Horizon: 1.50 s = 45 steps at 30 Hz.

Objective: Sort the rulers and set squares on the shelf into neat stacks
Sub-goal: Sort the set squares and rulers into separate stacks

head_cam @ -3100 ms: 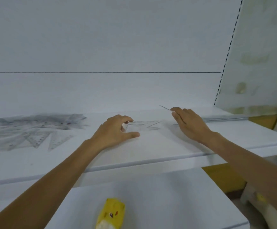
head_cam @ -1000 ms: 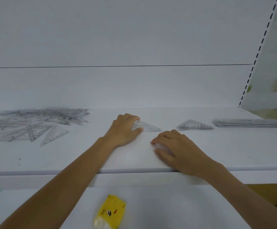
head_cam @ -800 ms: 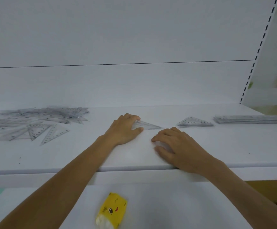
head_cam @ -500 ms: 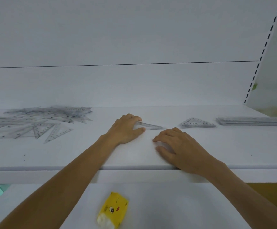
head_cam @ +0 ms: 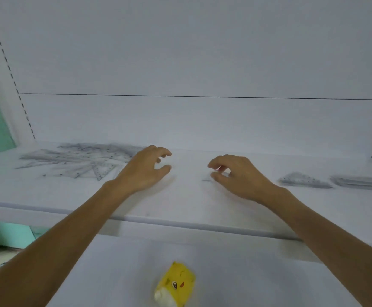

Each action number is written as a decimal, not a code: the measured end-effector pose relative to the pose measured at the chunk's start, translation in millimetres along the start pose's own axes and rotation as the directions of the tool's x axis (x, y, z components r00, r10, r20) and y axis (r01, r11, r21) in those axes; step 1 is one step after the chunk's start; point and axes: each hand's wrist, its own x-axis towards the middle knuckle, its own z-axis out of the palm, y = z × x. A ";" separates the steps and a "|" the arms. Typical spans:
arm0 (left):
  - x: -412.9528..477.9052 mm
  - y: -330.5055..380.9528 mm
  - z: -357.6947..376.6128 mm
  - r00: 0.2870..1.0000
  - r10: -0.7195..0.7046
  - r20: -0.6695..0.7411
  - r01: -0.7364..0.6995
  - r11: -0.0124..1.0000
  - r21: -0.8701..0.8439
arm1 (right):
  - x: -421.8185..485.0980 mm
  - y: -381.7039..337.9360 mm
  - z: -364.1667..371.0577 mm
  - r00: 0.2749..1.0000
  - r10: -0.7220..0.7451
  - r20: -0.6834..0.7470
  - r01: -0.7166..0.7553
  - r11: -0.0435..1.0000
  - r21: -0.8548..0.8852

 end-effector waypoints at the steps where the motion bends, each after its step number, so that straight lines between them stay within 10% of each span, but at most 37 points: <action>1: -8.5 -12.0 -12.5 1.000 -0.013 -0.009 0.012 1.000 -0.013 | 15.9 -10.7 8.0 1.000 -0.026 -0.005 0.026 0.999 0.021; 16: -85.9 -217.3 -155.2 0.982 -0.176 -0.063 0.180 0.982 0.055 | 197.3 -177.9 140.7 0.981 -0.128 0.144 0.128 0.992 0.007; 45: -13.4 -360.2 -160.6 0.985 -0.083 0.153 0.053 0.980 0.189 | 281.0 -190.0 228.6 0.971 -0.012 0.238 0.061 0.979 -0.196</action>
